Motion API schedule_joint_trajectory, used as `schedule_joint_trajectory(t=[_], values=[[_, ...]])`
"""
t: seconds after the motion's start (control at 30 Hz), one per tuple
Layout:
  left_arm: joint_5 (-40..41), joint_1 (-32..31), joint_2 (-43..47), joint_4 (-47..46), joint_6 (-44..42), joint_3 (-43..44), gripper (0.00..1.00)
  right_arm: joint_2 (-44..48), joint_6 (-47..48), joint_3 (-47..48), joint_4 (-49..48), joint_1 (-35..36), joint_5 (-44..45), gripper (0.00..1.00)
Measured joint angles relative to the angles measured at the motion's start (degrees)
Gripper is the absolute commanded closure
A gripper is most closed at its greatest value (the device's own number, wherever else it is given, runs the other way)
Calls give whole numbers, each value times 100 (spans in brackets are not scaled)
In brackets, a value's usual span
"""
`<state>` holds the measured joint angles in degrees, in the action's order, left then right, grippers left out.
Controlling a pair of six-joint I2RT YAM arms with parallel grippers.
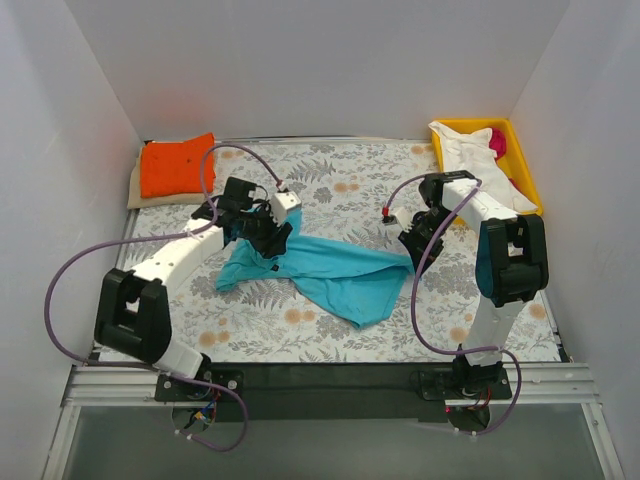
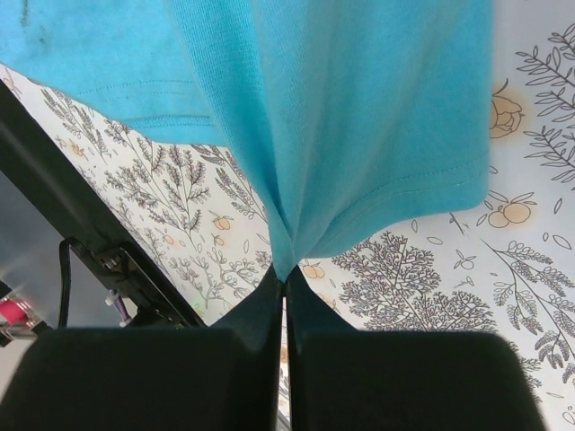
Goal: Fold and stack the t-shirts
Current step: Flatten the tshirt out
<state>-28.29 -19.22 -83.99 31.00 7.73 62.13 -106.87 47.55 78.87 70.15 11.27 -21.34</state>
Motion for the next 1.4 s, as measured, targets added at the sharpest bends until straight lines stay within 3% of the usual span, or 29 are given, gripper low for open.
schedule_joint_trajectory(t=[0.03, 0.07, 0.13, 0.3, 0.4, 0.67, 1.07, 1.17, 1.2, 1.3, 1.4], values=[[98, -92, -144, 24, -2, -57, 54, 0, -2, 7, -4, 0, 0, 99], [232, -138, -310, 44, -4, -87, 46, 0, -2, 11, -4, 0, 0, 99], [529, -151, -621, 37, -24, -157, 46, 0, -4, 13, -2, 0, 9, 99], [1368, -101, -933, 11, -181, -391, 86, 0, -2, 13, -2, 0, 31, 99], [1652, 68, -922, 24, -352, -428, 100, 0, -2, 13, -2, 0, 39, 99], [1580, 1453, -894, 234, -793, -24, 98, 0, 0, 13, -2, -4, 44, 99], [1325, 2693, -1425, 393, -1574, 146, 100, 0, 7, 13, -4, -66, 59, 99], [1338, 3001, -1784, 369, -1659, 426, 90, 0, 13, 11, -4, -70, 61, 99], [1351, 3086, -1884, 350, -1681, 520, 78, 0, 17, 11, -4, -70, 61, 99], [1211, 3303, -2096, 649, -1735, 975, 58, 0, 22, 11, -2, -72, 61, 99], [485, 3421, -2020, 1119, -1816, 1530, 53, 0, 24, 11, -2, -74, 61, 99]])
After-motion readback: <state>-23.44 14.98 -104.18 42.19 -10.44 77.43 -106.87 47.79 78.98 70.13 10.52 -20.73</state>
